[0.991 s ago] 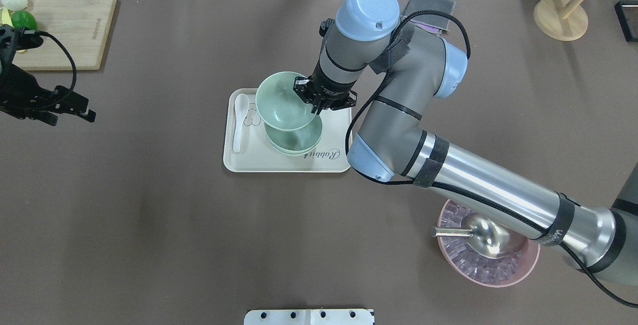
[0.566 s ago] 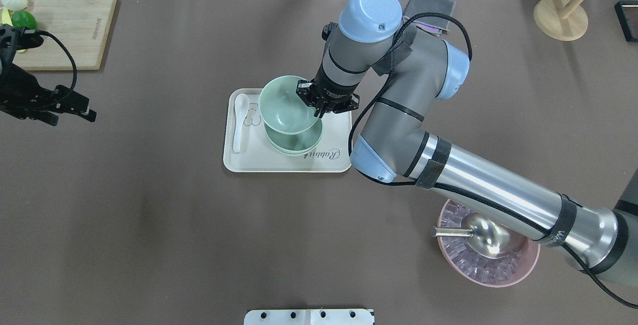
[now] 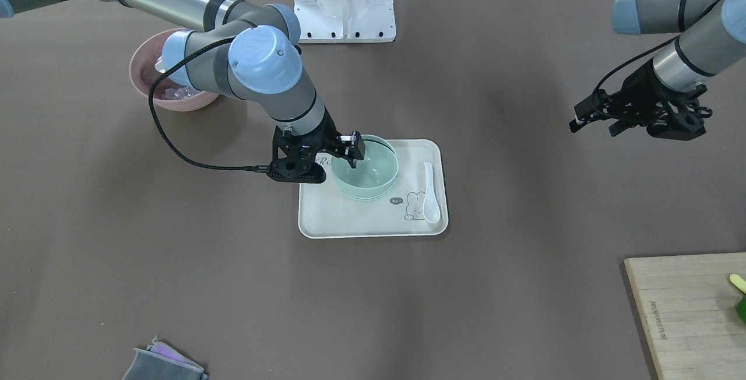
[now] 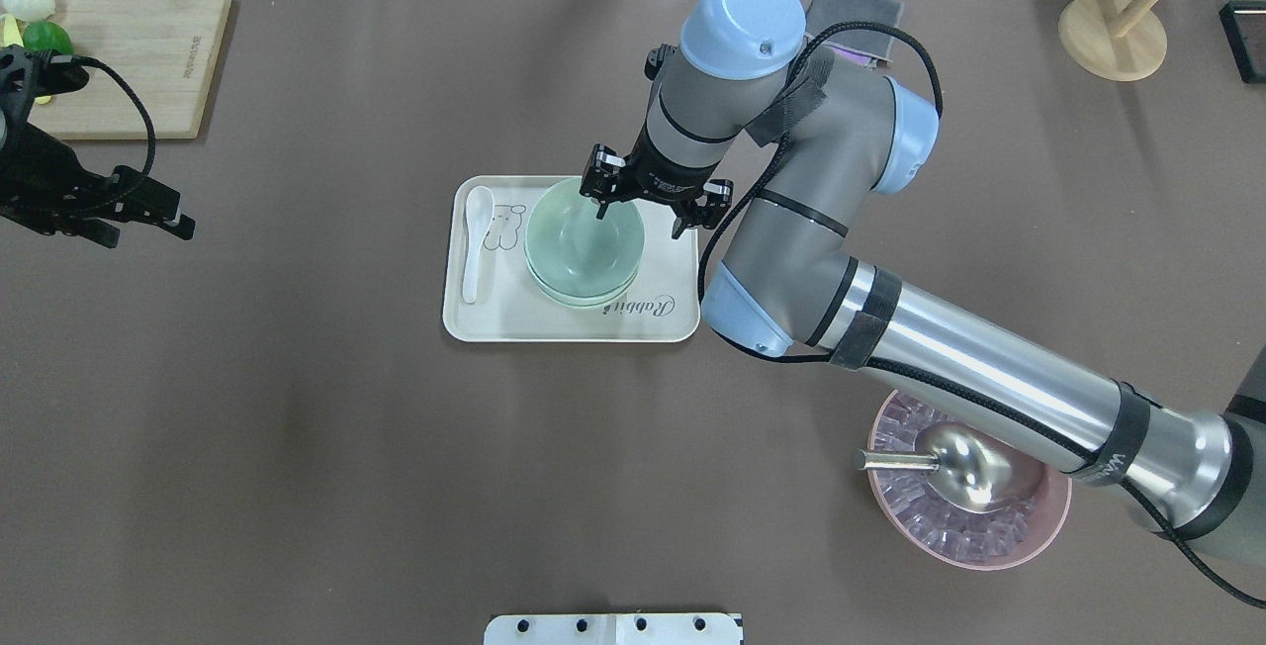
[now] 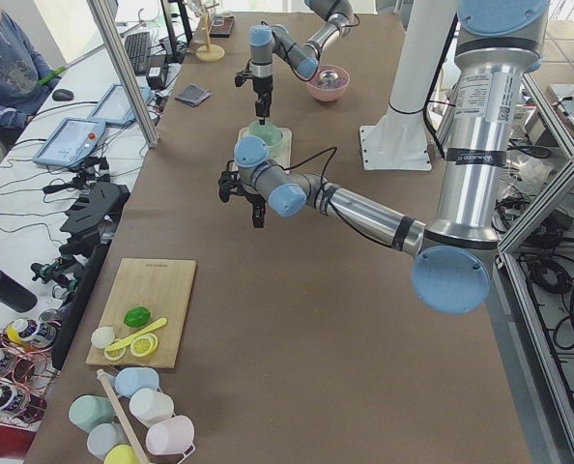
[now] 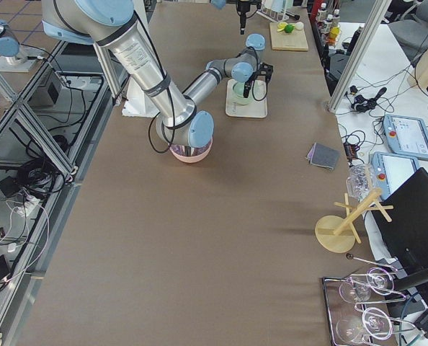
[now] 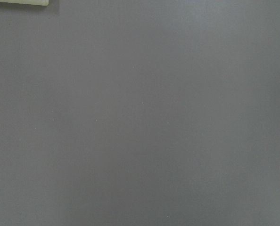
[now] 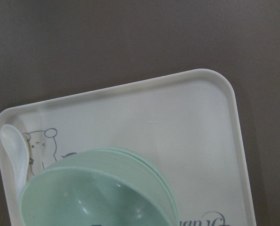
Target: Stack green bowls together
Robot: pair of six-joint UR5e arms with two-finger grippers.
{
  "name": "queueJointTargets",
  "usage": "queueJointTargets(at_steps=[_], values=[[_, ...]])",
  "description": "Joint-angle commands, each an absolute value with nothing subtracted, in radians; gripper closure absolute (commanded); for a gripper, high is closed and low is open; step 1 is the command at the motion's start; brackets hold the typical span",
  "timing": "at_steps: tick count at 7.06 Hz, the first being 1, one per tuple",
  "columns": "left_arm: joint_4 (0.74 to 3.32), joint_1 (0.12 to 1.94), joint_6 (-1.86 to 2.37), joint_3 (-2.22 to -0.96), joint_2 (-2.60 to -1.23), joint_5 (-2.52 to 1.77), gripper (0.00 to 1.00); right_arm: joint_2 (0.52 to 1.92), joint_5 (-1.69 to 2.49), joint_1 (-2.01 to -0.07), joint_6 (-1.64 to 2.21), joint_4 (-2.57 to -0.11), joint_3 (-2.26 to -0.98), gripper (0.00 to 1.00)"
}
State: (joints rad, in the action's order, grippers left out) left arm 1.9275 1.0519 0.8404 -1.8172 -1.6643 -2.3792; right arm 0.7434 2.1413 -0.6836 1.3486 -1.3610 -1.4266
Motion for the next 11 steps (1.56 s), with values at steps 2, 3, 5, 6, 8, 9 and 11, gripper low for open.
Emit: queueJointTargets(at_steps=[2,3,5,6,8,9,11], values=[[1.921,1.057,0.839,-1.821,-1.664,-2.378,0.02,0.809,2.221,-0.788,1.318,-1.361,-1.463,0.00],[1.921,1.098,0.821,-1.810,-1.658,-2.375,0.02,0.934,2.238,-0.872,1.160,-1.364,-1.542,0.00],[1.919,1.126,0.755,-1.810,-1.654,-2.370,0.02,1.098,2.356,-1.100,0.801,-1.371,-1.542,0.00],[1.916,1.179,0.667,-1.809,-1.617,-2.370,0.02,1.136,2.376,-1.209,0.590,-1.444,-1.523,0.00],[1.904,1.314,0.377,-1.801,-1.510,-2.367,0.02,1.170,2.372,-1.383,0.163,-1.633,-1.476,0.00],[1.905,1.362,0.285,-1.801,-1.456,-2.365,0.02,1.208,2.368,-1.453,0.006,-1.640,-1.432,0.00],[1.913,1.370,0.259,-1.822,-1.362,-2.242,0.02,1.250,2.349,-1.566,-0.224,-1.638,-1.330,0.00]])
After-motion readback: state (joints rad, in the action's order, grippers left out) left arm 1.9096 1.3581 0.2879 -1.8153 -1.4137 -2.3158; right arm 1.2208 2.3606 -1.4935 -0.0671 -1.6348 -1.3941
